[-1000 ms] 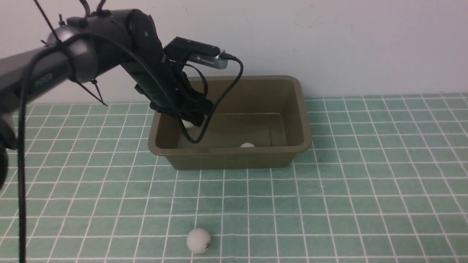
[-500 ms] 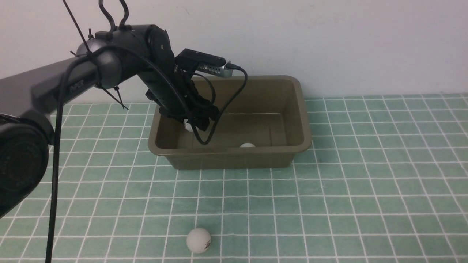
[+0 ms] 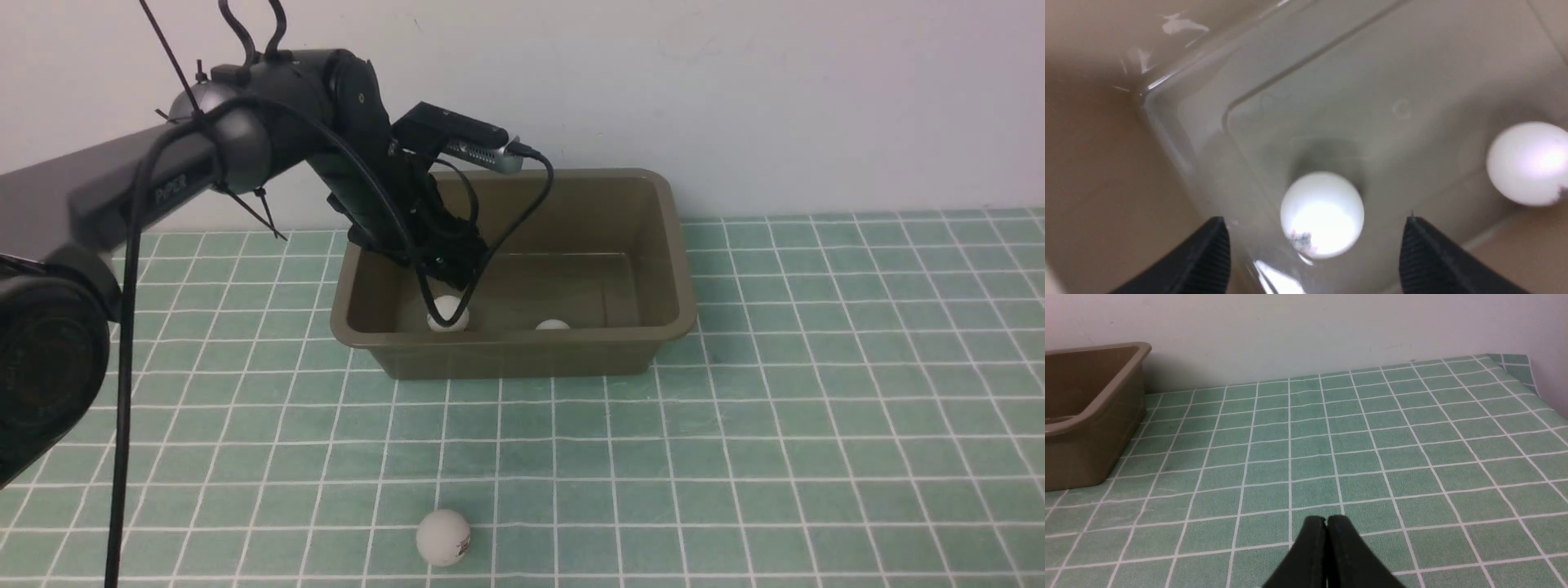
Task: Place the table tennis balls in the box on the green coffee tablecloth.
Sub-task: 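Drop the ball into the bin, then reach for and grasp a ping pong ball on the table beside the basket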
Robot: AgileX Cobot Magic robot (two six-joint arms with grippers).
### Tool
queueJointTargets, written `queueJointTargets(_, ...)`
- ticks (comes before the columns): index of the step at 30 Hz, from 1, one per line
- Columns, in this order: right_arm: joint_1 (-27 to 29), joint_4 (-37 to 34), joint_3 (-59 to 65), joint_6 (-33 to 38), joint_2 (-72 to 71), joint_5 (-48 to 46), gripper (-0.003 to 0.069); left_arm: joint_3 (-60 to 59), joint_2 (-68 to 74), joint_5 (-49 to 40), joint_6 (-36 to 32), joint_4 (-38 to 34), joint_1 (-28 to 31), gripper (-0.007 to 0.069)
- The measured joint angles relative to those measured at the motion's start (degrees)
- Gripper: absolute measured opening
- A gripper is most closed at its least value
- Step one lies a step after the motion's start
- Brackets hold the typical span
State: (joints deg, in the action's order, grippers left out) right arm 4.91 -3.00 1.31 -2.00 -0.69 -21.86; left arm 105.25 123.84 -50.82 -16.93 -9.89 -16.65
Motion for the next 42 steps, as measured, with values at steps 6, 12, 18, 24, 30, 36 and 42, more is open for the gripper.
queueJointTargets(6,0.0,0.0,0.0,0.0,0.0,0.0,-0.0017,10.9,0.0,-15.2,-1.0,0.0,0.0,0.0501)
queueJointTargets(12,0.0,0.0,0.0,0.0,0.0,-0.1,-0.0017,15.5,-2.3,-19.5,1.7,-0.8,0.0,0.0463)
queueJointTargets(18,0.0,0.0,0.0,0.0,0.0,-0.1,-0.0017,1.5,-9.9,-19.5,2.9,-6.4,-3.5,0.0436)
queueJointTargets(24,0.0,0.0,0.0,0.0,0.0,-0.1,-0.0017,-17.1,-19.0,-19.5,2.5,1.0,-11.0,0.0415)
queueJointTargets(30,0.0,0.0,0.0,0.0,0.0,-0.1,-0.0017,-31.3,-25.8,-14.1,4.2,3.0,-13.4,0.0395)
queueJointTargets(36,0.0,0.0,0.0,0.0,0.0,-0.1,-0.0017,-40.6,-26.3,-5.0,4.2,2.1,-13.5,0.0395)
queueJointTargets(42,0.0,0.0,0.0,0.0,0.0,-0.1,-0.0017,-44.1,-26.3,2.7,-0.7,-1.3,-13.5,0.0403)
